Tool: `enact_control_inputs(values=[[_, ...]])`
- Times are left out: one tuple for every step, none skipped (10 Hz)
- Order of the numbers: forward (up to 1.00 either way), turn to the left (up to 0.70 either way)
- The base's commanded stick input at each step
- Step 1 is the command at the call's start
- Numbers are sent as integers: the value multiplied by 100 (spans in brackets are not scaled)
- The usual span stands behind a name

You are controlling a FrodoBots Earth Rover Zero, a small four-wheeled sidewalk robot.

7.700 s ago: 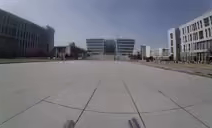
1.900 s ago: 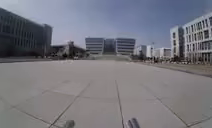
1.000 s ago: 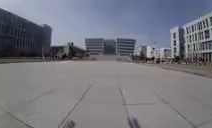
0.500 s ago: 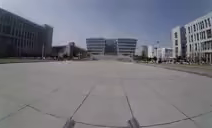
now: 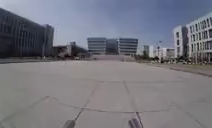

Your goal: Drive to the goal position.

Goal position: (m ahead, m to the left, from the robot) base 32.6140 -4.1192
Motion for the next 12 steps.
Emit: enact_control_inputs(values=[[100,0],[100,0],[100,0],[100,0],[100,0],[100,0],[100,0],[100,0],[100,0],[100,0],[100,0],[100,0]])
